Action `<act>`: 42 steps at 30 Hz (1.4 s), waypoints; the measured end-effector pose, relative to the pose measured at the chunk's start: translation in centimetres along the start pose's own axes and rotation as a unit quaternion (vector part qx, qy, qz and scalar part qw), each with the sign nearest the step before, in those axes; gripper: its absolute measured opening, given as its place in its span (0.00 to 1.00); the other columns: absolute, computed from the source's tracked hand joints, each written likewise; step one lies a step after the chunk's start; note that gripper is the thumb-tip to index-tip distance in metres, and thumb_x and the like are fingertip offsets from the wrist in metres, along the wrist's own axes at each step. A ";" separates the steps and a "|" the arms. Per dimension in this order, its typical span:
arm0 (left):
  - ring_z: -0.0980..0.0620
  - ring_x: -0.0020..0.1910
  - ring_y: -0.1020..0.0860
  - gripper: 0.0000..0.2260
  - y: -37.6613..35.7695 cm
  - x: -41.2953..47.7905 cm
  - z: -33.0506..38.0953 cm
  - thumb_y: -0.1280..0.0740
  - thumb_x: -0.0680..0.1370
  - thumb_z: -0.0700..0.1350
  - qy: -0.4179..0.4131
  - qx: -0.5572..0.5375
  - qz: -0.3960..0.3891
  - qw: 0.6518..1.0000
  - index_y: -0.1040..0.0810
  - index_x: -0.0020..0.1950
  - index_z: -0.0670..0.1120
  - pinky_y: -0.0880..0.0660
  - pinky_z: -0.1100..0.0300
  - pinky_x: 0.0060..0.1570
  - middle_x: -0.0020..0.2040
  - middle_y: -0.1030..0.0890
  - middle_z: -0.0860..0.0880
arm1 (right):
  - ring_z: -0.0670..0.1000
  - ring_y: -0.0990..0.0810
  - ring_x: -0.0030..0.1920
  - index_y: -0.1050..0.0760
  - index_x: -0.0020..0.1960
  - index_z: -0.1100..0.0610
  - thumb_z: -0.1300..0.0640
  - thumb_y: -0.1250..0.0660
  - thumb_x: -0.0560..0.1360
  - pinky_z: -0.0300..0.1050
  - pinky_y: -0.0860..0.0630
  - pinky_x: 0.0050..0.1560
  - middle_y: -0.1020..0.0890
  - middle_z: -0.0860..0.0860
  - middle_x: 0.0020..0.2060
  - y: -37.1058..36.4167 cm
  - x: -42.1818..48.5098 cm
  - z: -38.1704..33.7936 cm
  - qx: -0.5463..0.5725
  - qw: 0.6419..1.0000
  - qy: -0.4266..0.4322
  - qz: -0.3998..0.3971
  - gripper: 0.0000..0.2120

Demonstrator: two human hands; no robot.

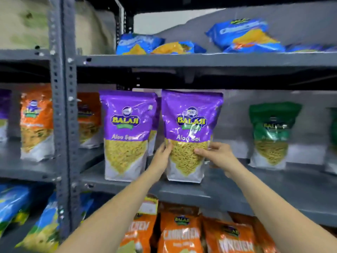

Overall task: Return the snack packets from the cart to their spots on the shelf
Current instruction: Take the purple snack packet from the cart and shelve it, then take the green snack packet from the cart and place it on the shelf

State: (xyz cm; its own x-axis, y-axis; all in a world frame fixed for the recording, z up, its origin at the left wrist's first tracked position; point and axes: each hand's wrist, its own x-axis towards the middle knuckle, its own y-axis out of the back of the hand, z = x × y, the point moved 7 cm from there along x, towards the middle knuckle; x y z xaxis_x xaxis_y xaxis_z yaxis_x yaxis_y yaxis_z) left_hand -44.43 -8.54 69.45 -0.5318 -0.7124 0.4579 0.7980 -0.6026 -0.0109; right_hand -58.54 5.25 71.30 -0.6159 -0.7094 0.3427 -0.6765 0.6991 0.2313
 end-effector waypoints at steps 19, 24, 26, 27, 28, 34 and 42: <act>0.49 0.60 0.24 0.26 -0.9 4.9 -4.8 0.46 0.78 0.61 0.120 -0.095 0.003 0.988 0.32 0.71 0.48 0.26 0.56 0.54 0.68 0.26 0.46 | 0.51 0.19 0.53 0.30 0.61 0.51 0.40 0.21 0.59 0.57 0.16 0.42 0.19 0.52 0.56 -1.2 5.7 3.9 -0.047 0.998 -0.012 -0.038 0.36; 0.48 0.72 0.34 0.32 2.8 1.0 -1.5 0.55 0.76 0.68 0.088 -0.094 0.193 0.973 0.40 0.74 0.53 0.41 0.51 0.73 0.74 0.33 0.48 | 0.51 0.20 0.55 0.44 0.73 0.47 0.40 0.23 0.63 0.44 0.22 0.55 0.21 0.53 0.60 2.0 1.6 -1.5 -0.001 0.973 0.185 0.135 0.47; 0.48 0.67 0.29 0.31 3.6 -3.5 -0.1 0.56 0.77 0.65 0.065 -0.037 0.186 0.980 0.34 0.72 0.50 0.36 0.48 0.69 0.71 0.29 0.47 | 0.58 0.19 0.49 0.38 0.70 0.56 0.54 0.30 0.75 0.41 0.24 0.49 0.19 0.62 0.52 1.6 -3.4 -4.0 0.065 0.929 0.315 0.183 0.28; 0.49 0.60 0.25 0.29 4.3 -6.2 -0.1 0.55 0.78 0.63 0.063 -0.034 0.183 0.980 0.30 0.67 0.47 0.30 0.52 0.62 0.67 0.25 0.45 | 0.62 0.19 0.46 0.36 0.67 0.57 0.59 0.33 0.77 0.45 0.24 0.48 0.19 0.64 0.47 0.5 -6.2 -4.9 0.092 0.911 0.364 0.174 0.21; 0.49 0.55 0.23 0.27 5.1 -8.9 -0.3 0.54 0.79 0.60 0.063 -0.037 0.183 0.980 0.26 0.62 0.45 0.27 0.57 0.51 0.62 0.21 0.43 | 0.64 0.20 0.42 0.34 0.64 0.58 0.61 0.36 0.78 0.50 0.24 0.46 0.19 0.64 0.43 -1.2 -8.8 -5.1 0.113 0.897 0.400 0.148 0.16; 0.54 0.31 0.21 0.18 10.7 -23.9 -6.6 0.42 0.80 0.48 0.180 0.051 0.146 0.971 0.20 0.40 0.40 0.28 0.68 0.32 0.36 0.18 0.45 | 0.52 0.19 0.38 0.25 0.55 0.45 0.57 0.36 0.76 0.45 0.24 0.44 0.18 0.48 0.42 -16.5 -17.3 2.6 0.187 0.921 0.341 -0.037 0.11; 0.45 0.44 0.19 0.15 25.2 -52.6 -24.3 0.42 0.71 0.50 0.539 0.260 0.217 0.771 0.21 0.45 0.41 0.27 0.55 0.41 0.41 0.19 0.40 | 0.37 0.23 0.35 0.20 0.51 0.48 0.56 0.35 0.73 0.37 0.24 0.40 0.21 0.38 0.35 -43.5 -31.0 18.9 -0.066 0.849 0.193 -0.488 0.09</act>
State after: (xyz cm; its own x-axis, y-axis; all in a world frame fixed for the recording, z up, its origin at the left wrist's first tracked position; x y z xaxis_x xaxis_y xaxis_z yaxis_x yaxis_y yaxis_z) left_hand -3.25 5.05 23.46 0.1150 -0.8604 -0.4965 0.8238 -0.1967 0.5317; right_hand -17.61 -4.85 33.40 0.4073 -0.8922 0.1952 -0.7216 -0.1834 0.6675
